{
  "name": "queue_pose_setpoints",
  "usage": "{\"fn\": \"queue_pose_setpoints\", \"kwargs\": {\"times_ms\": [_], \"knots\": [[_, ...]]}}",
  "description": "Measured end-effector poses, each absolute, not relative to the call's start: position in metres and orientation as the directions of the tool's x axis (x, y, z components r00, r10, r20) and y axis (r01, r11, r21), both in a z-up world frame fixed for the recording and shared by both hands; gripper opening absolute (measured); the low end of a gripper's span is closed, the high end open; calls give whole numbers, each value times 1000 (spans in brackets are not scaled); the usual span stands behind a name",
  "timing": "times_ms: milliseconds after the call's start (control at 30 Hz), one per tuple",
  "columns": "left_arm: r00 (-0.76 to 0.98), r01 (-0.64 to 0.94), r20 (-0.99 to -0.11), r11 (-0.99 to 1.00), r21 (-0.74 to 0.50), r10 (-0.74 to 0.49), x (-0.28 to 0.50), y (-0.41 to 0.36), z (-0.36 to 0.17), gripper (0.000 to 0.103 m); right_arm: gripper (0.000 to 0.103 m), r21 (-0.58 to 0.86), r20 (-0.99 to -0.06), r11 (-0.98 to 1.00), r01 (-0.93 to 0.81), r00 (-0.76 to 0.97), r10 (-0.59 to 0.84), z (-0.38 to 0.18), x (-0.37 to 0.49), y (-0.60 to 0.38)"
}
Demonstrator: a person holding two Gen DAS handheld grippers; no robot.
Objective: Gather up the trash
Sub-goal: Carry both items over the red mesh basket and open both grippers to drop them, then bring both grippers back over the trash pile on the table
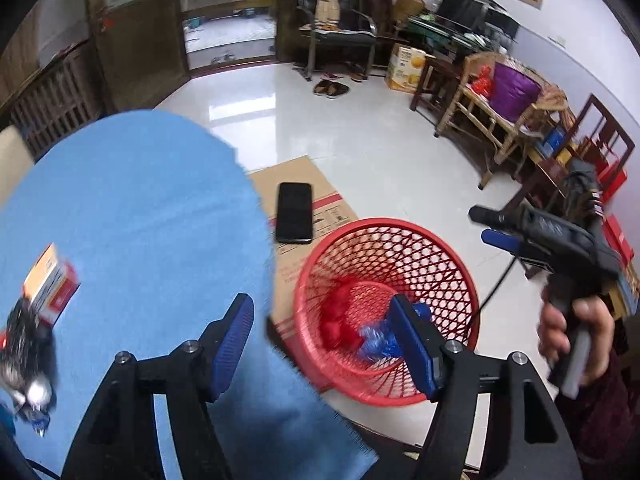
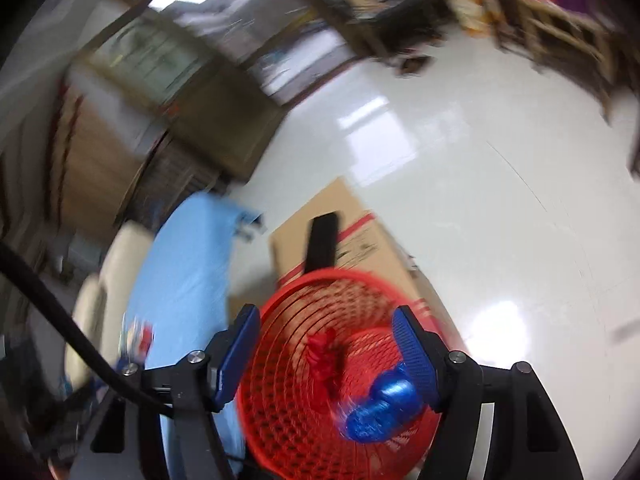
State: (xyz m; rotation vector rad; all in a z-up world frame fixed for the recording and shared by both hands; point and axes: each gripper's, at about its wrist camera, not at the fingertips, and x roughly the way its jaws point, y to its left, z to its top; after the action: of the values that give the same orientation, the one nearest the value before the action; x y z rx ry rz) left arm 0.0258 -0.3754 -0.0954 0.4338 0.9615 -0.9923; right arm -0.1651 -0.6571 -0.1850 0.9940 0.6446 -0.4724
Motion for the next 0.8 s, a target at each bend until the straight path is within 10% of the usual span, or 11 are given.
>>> {"fn": "queue_pose_setpoints", "kwargs": {"times_ms": [267, 800], "knots": [[324, 767, -813, 637, -73, -484, 48, -279, -83, 71, 73, 689, -713, 166, 706, 701, -21, -255, -165, -682], [545, 473, -751, 876, -92, -373, 84, -109, -69, 71, 73, 578, -768, 227, 784, 617, -174, -226, -151, -645]]}}
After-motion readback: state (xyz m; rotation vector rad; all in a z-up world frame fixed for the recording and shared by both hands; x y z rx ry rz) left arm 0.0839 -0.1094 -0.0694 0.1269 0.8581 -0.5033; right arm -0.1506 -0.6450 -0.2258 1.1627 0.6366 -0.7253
